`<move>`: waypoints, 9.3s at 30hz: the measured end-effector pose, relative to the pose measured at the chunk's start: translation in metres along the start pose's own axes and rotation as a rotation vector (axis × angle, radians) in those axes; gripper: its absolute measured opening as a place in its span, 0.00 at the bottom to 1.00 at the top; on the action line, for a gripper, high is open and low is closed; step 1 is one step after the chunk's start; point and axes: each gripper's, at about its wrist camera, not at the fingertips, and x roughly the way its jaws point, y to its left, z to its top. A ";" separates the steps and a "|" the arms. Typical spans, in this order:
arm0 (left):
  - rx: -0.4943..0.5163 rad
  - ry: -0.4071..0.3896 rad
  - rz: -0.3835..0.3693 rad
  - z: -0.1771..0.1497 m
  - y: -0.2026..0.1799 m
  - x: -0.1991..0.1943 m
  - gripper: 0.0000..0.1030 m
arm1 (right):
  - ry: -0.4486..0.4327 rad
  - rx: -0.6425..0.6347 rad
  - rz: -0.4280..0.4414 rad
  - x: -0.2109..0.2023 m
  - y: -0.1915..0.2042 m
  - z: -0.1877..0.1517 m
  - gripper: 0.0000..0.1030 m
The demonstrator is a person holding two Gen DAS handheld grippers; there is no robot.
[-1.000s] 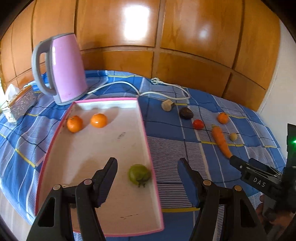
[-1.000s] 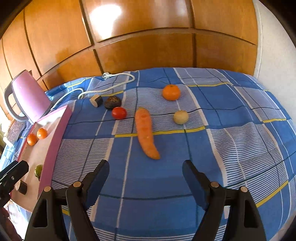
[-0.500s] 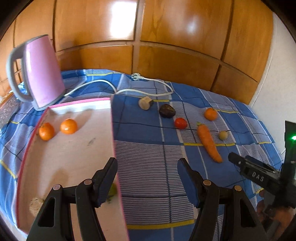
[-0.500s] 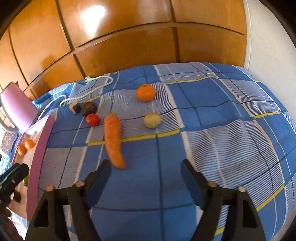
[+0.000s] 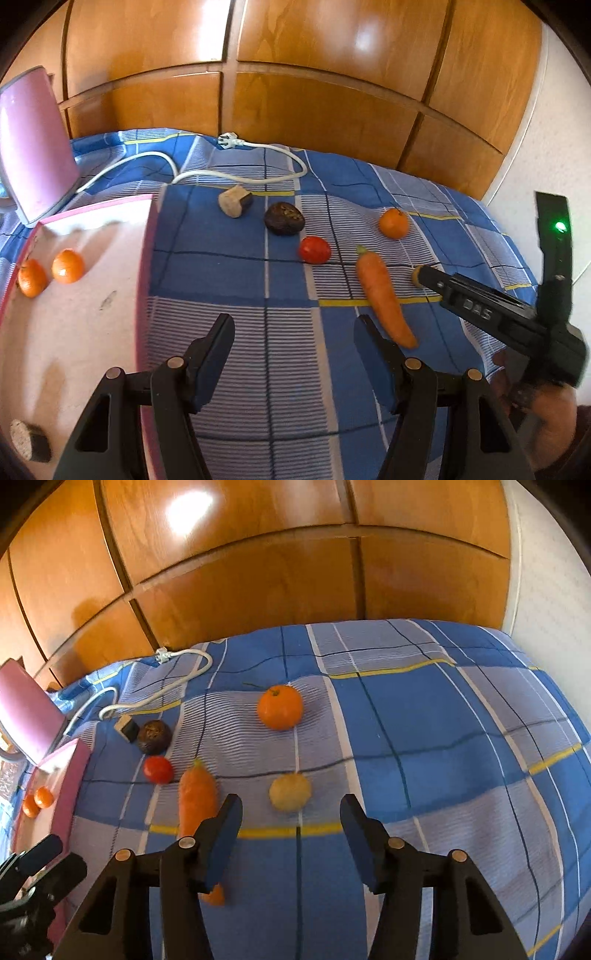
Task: Organize fruits
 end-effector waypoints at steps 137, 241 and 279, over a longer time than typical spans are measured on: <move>-0.031 -0.088 -0.057 -0.029 0.026 -0.059 0.25 | 0.052 -0.062 -0.110 0.029 -0.001 0.002 0.32; -0.292 -0.184 0.277 -0.043 0.145 -0.131 0.50 | -0.042 -0.280 0.312 -0.080 0.199 -0.065 0.36; -0.133 -0.110 0.191 -0.031 0.086 -0.096 0.50 | -0.043 -0.114 0.167 -0.061 0.116 -0.054 0.36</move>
